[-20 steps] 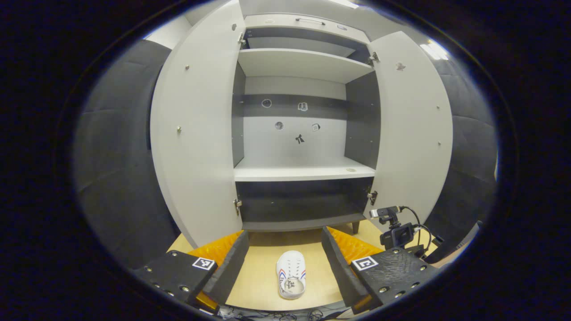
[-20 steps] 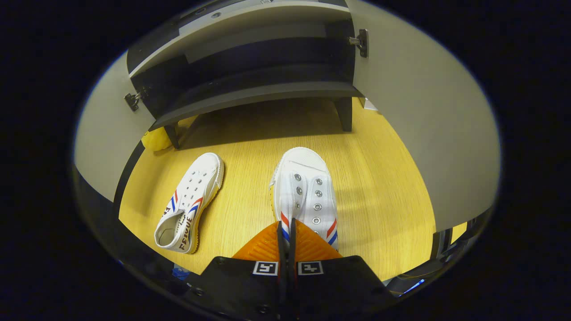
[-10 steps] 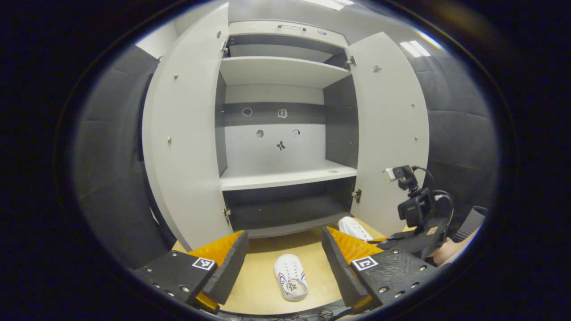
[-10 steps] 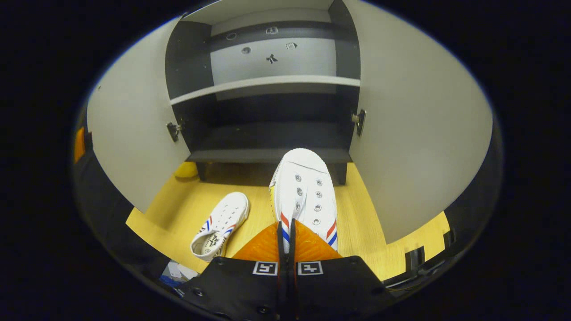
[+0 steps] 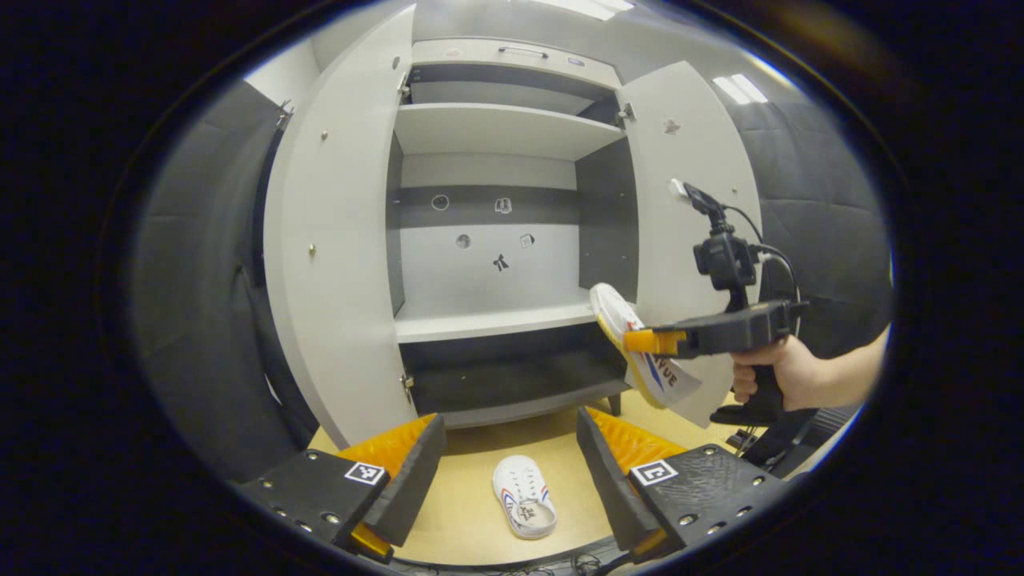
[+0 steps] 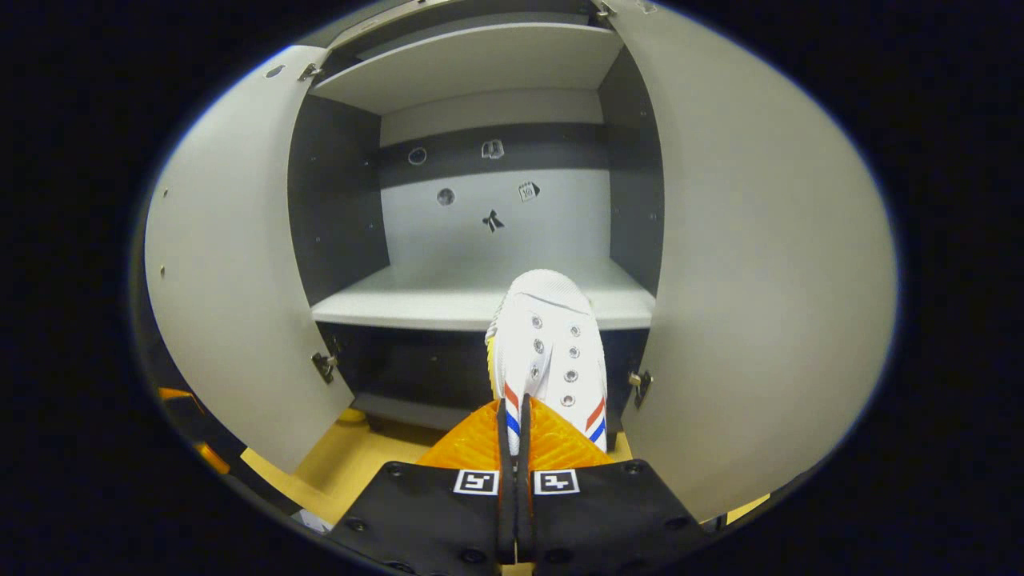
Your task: Grab one shoe with the right hand and put it into the shoe cabinet, grab the other shoe with the left hand and put it into the shoe cabinet; then close the right door with the right hand and the left door with the left hand.
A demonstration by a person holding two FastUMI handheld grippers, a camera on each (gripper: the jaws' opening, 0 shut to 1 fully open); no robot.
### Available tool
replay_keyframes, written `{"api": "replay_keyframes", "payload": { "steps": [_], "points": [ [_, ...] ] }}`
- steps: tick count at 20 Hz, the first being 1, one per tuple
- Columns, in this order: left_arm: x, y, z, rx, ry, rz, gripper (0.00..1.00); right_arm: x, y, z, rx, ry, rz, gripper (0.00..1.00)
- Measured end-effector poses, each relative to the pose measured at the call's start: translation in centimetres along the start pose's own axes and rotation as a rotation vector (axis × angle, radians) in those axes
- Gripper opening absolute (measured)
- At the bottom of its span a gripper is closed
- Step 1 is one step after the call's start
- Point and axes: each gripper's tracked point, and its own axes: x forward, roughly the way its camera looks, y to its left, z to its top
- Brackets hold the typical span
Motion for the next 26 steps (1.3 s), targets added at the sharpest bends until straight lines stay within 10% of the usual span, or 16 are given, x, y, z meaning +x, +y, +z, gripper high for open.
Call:
{"api": "replay_keyframes", "payload": {
  "steps": [11, 26],
  "points": [
    [3.0, 0.4, 1.8, 0.036, 0.010, 0.037, 0.95, 9.9, -0.1, 16.3, 0.043, -0.253, 0.018, 0.00],
    [4.9, 2.9, 2.0, -0.002, 0.044, 0.270, 0.95, 21.2, -1.5, 16.5, 0.119, -0.166, 0.009, 0.00]
  ]
}}
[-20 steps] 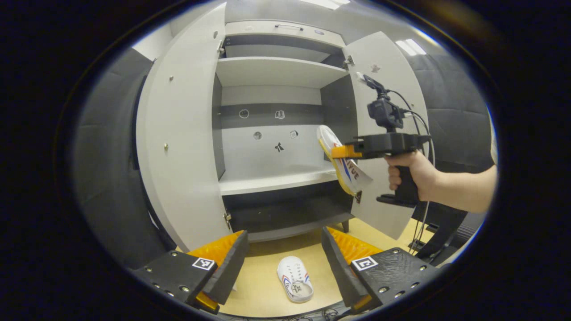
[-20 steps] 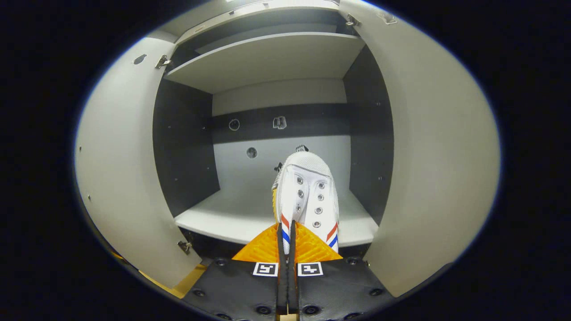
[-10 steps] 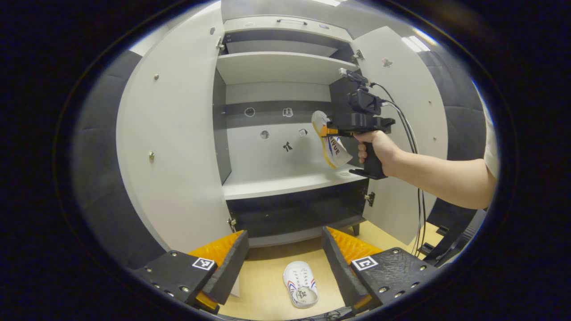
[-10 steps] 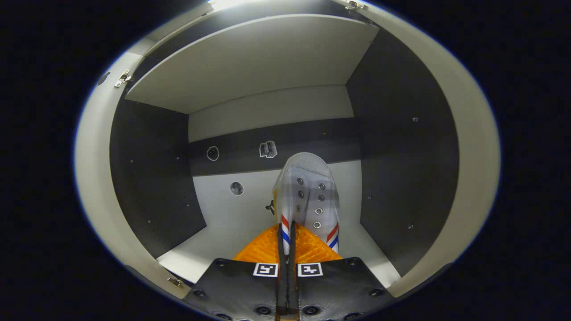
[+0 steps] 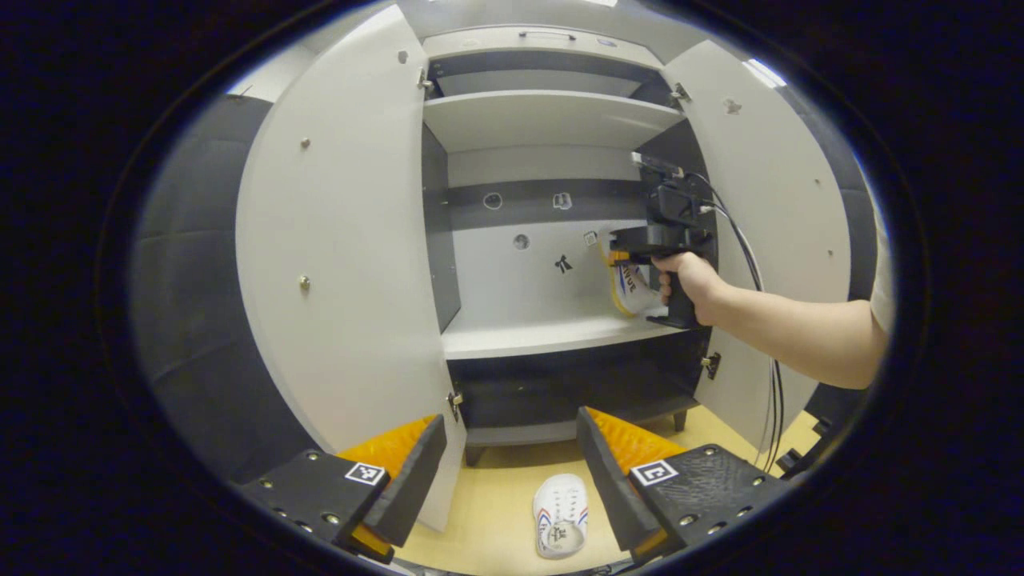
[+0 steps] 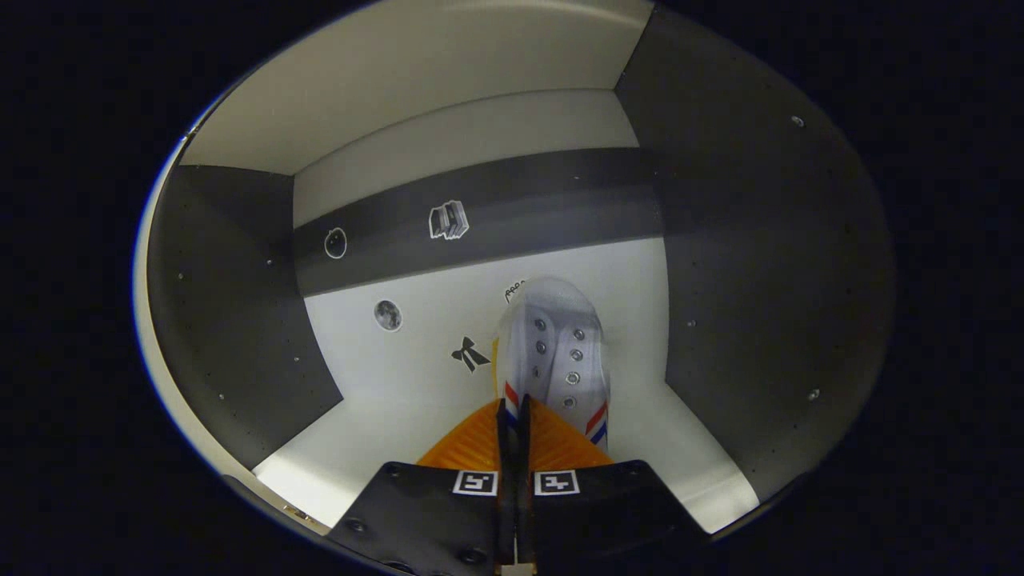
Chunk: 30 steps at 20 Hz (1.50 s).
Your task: Grab one shoe with the right hand and put it into the shoe cabinet, grab the other shoe with the left hand and put it into the shoe cabinet; then close the right door with the right hand and the left door with the left hand.
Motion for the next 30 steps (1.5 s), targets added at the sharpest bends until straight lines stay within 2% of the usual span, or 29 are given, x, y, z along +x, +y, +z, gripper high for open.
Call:
{"api": "replay_keyframes", "payload": {
  "steps": [3, 5, 7, 8, 9, 12, 14, 16, 17, 18, 21, 22, 23, 25, 27, 28, 29, 30],
  "points": [
    [-0.1, 0.2, 0.2, 0.013, -0.002, 0.016, 0.92, 0.5, -0.3, -0.7, 0.016, 0.012, -0.020, 0.04],
    [-0.3, 0.5, 0.6, 0.028, -0.015, 0.037, 0.92, 1.0, -0.6, -1.3, 0.018, 0.037, -0.029, 0.12],
    [-0.8, 0.5, 1.1, 0.027, -0.036, 0.050, 0.92, 0.3, -0.6, -0.1, 0.008, -0.005, -0.026, 0.14],
    [-1.0, 0.4, 1.1, 0.020, -0.040, 0.046, 0.96, 0.2, -0.6, 1.4, -0.004, -0.056, -0.030, 0.24],
    [-1.2, 0.3, 0.9, 0.013, -0.039, 0.041, 0.96, -0.4, -0.5, 2.7, -0.014, -0.099, -0.039, 0.34],
    [-1.8, 0.0, 0.3, 0.003, -0.026, 0.017, 0.95, -3.2, -0.1, 3.9, -0.002, -0.123, -0.041, 0.98],
    [-2.2, 0.4, 0.1, 0.000, -0.026, 0.015, 0.92, -5.6, 0.3, 3.5, -0.012, -0.112, -0.034, 0.97],
    [-2.7, 0.4, 0.0, 0.008, -0.038, -0.004, 0.95, -8.3, 0.3, 2.5, -0.052, -0.112, -0.047, 0.99],
    [-2.8, 0.4, -0.2, 0.015, -0.038, -0.012, 0.94, -10.0, 0.5, 1.8, -0.068, -0.108, -0.050, 0.92],
    [-2.8, 0.3, -0.8, 0.020, -0.031, -0.026, 0.94, -11.8, 0.8, 0.9, -0.078, -0.099, -0.046, 0.98],
    [-2.4, -0.2, -2.6, 0.015, 0.003, -0.076, 0.94, -17.1, 1.8, -2.8, -0.094, -0.050, -0.024, 0.98],
    [-2.1, -0.1, -3.2, 0.022, 0.017, -0.080, 0.94, -18.7, 2.2, -4.3, -0.113, -0.024, -0.012, 0.95],
    [-1.8, 0.1, -3.8, 0.030, 0.029, -0.085, 0.95, -20.6, 2.6, -6.0, -0.143, 0.006, 0.000, 0.98],
    [-1.1, -0.3, -5.3, 0.036, 0.055, -0.121, 0.94, -24.1, 2.9, -8.9, -0.174, 0.054, 0.013, 0.98],
    [-0.2, -1.2, -7.1, 0.037, 0.087, -0.173, 0.95, -27.5, 2.7, -11.6, -0.160, 0.098, 0.015, 0.98],
    [0.4, -1.5, -8.1, 0.043, 0.102, -0.195, 0.95, -29.1, 2.3, -12.8, -0.149, 0.123, 0.007, 0.94],
    [0.9, -1.9, -9.2, 0.055, 0.122, -0.214, 0.95, -30.7, 1.9, -14.1, -0.143, 0.149, 0.006, 1.00],
    [1.5, -2.3, -10.6, 0.071, 0.142, -0.233, 0.92, -32.1, 1.4, -15.1, -0.158, 0.169, 0.002, 1.00]
  ]
}}
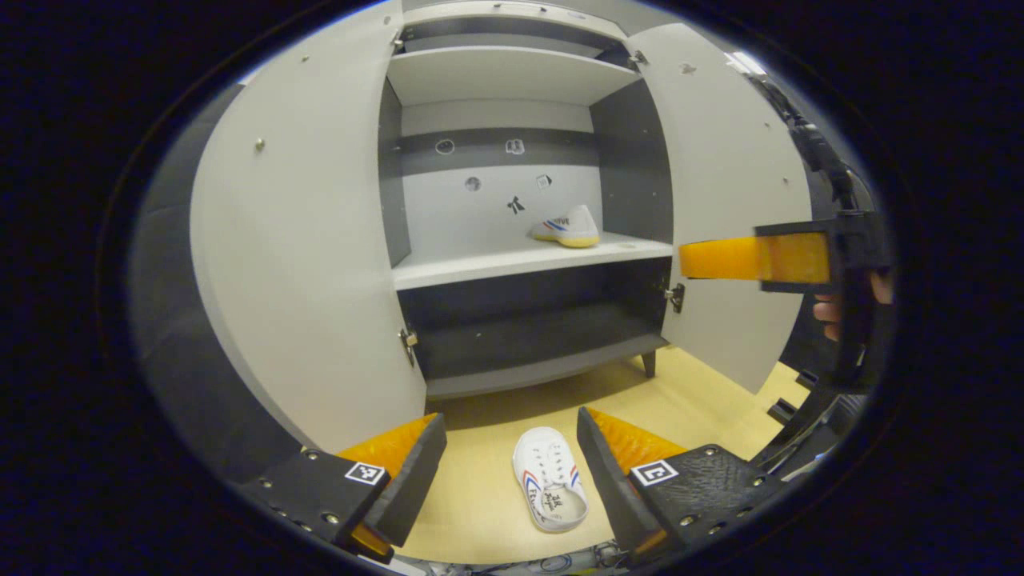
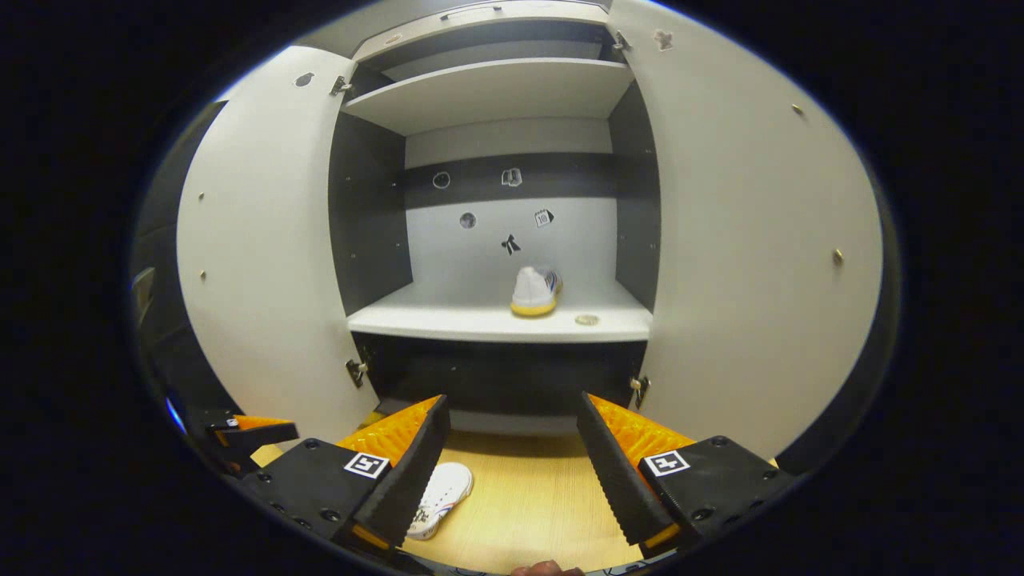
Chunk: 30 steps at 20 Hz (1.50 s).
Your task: Grab one shoe with the right hand and put it into the shoe cabinet, grab the other shoe with the left hand and put it into the shoe cabinet; then close the right door with the right hand and the left door with the left hand.
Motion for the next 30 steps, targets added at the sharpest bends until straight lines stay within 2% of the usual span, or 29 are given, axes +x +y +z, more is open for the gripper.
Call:
{"api": "replay_keyframes", "payload": {
  "steps": [1, 2, 3, 5, 6, 7, 9, 10, 11, 12, 13, 15, 16, 19, 20, 21, 23, 24, 26, 28, 30],
  "points": [
    [0.7, -0.3, -1.1, 0.018, 0.025, -0.017, 0.92, -1.1, -1.1, -1.2, -0.018, 0.020, -0.024, 0.96],
    [1.6, -0.5, -2.5, 0.030, 0.050, -0.035, 0.95, -2.1, -2.2, -2.0, -0.018, 0.037, -0.054, 1.00],
    [2.5, -0.8, -3.8, 0.037, 0.080, -0.057, 0.92, -3.1, -2.7, -2.6, -0.008, 0.046, -0.068, 0.96],
    [4.0, -2.0, -6.1, 0.045, 0.134, -0.102, 0.95, -5.1, -4.7, -3.3, 0.005, 0.050, -0.119, 0.96],
    [4.9, -2.2, -7.5, 0.048, 0.161, -0.117, 0.95, -6.1, -5.8, -3.2, 0.006, 0.038, -0.155, 1.00],
    [5.8, -2.4, -8.8, 0.050, 0.184, -0.127, 0.92, -7.0, -7.0, -3.2, 0.007, 0.030, -0.186, 1.00],
    [7.7, -2.1, -11.0, 0.051, 0.220, -0.119, 0.95, -8.8, -9.1, -3.7, 0.015, 0.027, -0.255, 1.00],
    [8.6, -2.0, -11.9, 0.038, 0.240, -0.111, 0.92, -9.7, -10.3, -4.1, 0.023, 0.036, -0.292, 1.00],
    [9.3, -2.1, -13.0, 0.009, 0.266, -0.111, 0.95, -10.7, -11.7, -4.7, 0.030, 0.048, -0.333, 1.00],
    [10.0, -2.2, -13.8, -0.020, 0.289, -0.113, 0.93, -11.7, -13.3, -5.2, 0.033, 0.055, -0.389, 0.96],
    [10.6, -2.1, -14.5, -0.042, 0.308, -0.113, 0.95, -13.1, -15.6, -5.7, 0.040, 0.057, -0.465, 1.00],
    [11.4, -1.8, -15.8, -0.078, 0.348, -0.111, 0.93, -15.4, -19.3, -6.2, 0.087, 0.056, -0.597, 0.96],
    [11.9, -1.7, -16.5, -0.102, 0.365, -0.107, 0.95, -16.6, -20.9, -6.4, 0.117, 0.052, -0.641, 0.99],
    [12.2, -2.2, -18.6, -0.187, 0.433, -0.117, 0.92, -18.9, -24.4, -7.7, 0.147, 0.054, -0.758, 0.99],
    [12.3, -2.1, -19.1, -0.196, 0.444, -0.116, 0.87, -19.3, -25.5, -7.8, 0.146, 0.056, -0.785, 0.99],
    [12.4, -2.2, -19.4, -0.204, 0.452, -0.122, 0.82, -19.9, -26.5, -7.7, 0.147, 0.053, -0.803, 0.99],
    [12.5, -2.8, -19.6, -0.224, 0.459, -0.144, 0.82, -20.3, -28.0, -7.5, 0.143, 0.041, -0.827, 0.99],
    [12.6, -3.1, -20.0, -0.221, 0.478, -0.149, 0.70, -20.2, -28.7, -7.5, 0.138, 0.039, -0.833, 0.97],
    [12.3, -3.5, -21.3, -0.222, 0.525, -0.155, 0.72, -19.5, -29.6, -7.5, 0.136, 0.037, -0.834, 0.97],
    [12.6, -3.5, -21.4, -0.238, 0.537, -0.136, 0.51, -18.1, -30.3, -7.2, 0.136, 0.035, -0.817, 0.97],
    [12.5, -3.5, -21.6, -0.239, 0.554, -0.142, 0.52, -16.5, -31.4, -6.8, 0.122, 0.027, -0.795, 0.97]
  ]
}}
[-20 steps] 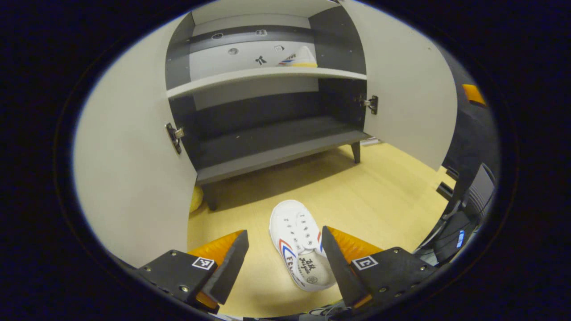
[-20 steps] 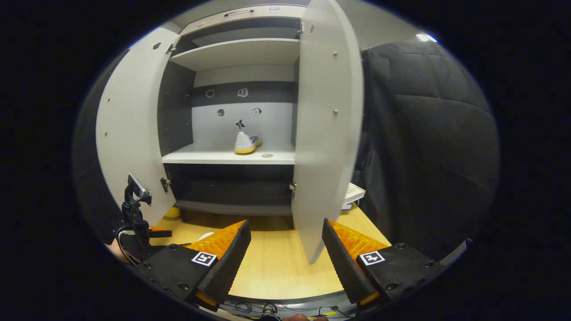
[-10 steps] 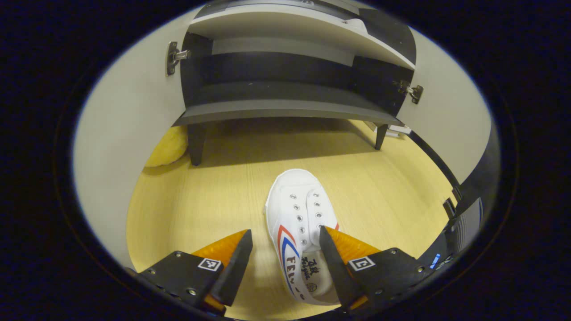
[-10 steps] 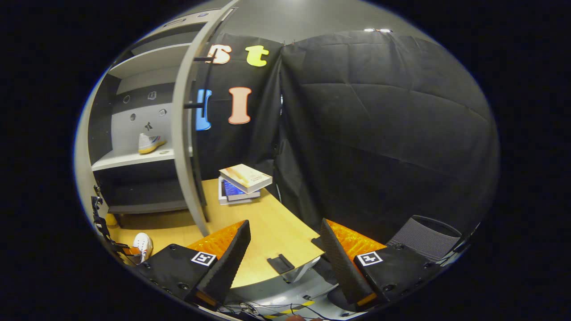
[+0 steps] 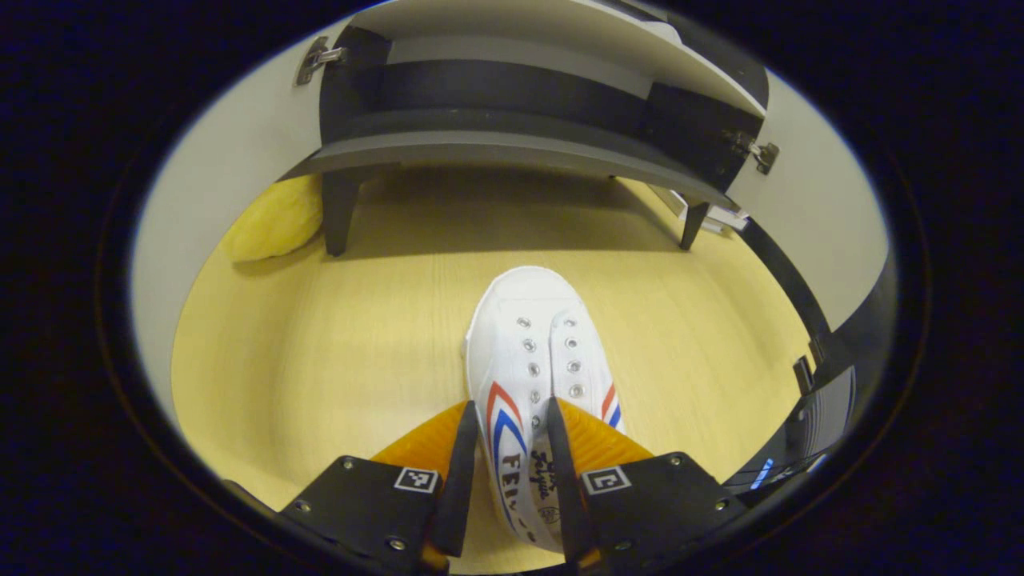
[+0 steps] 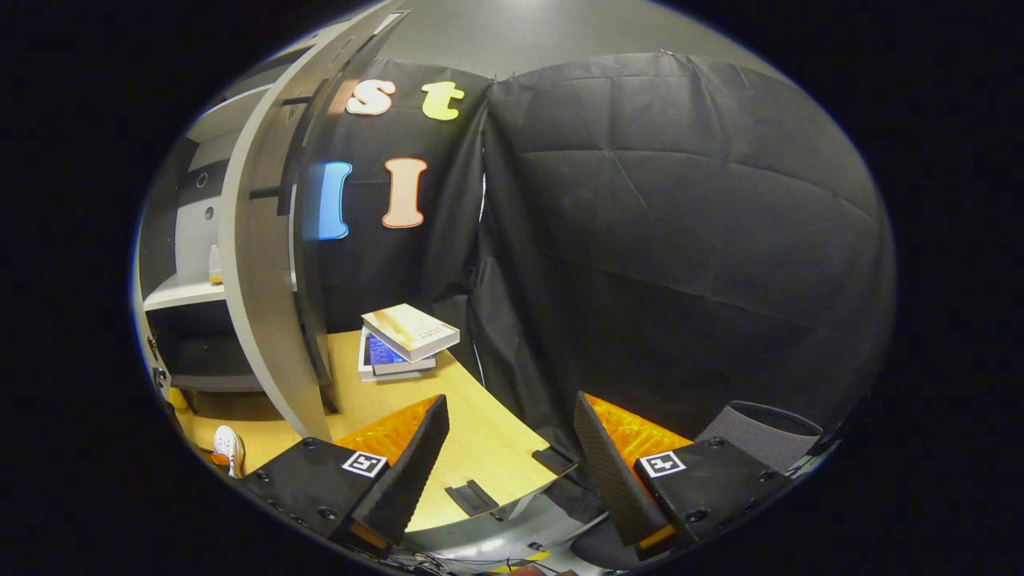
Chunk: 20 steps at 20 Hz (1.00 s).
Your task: Grab one shoe with the right hand and put it into the shoe cabinet, grab the other shoe with the left hand and put it into the shoe cabinet; then close the right door with the right hand and the left door with the left hand.
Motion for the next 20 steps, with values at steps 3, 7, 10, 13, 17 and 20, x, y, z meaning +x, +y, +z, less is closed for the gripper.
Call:
{"api": "replay_keyframes", "payload": {
  "steps": [3, 7, 10, 13, 17, 20],
  "points": [
    [0.0, 0.2, 0.1, -0.016, 0.011, 0.026, 0.34, 3.0, 0.8, 1.0, -0.001, -0.023, 0.021, 0.99],
    [0.0, 0.4, 0.4, -0.031, 0.004, 0.056, 0.19, 5.5, 2.0, 2.5, 0.026, -0.055, 0.049, 0.98],
    [0.1, 0.0, 0.3, -0.059, 0.001, 0.075, 0.03, 6.7, 3.0, 2.2, 0.020, -0.048, 0.072, 0.97],
    [-1.2, 1.0, 1.8, -0.095, -0.019, 0.082, 0.02, 7.7, 3.6, 2.4, 0.023, -0.050, 0.086, 0.97],
    [-3.5, 1.4, 4.6, -0.032, -0.071, 0.077, 0.02, 8.8, 3.7, 3.0, 0.030, -0.053, 0.082, 0.97],
    [-6.2, 1.9, 7.5, -0.020, -0.134, 0.054, 0.02, 9.7, 3.8, 3.6, 0.030, -0.063, 0.074, 0.97]
  ]
}}
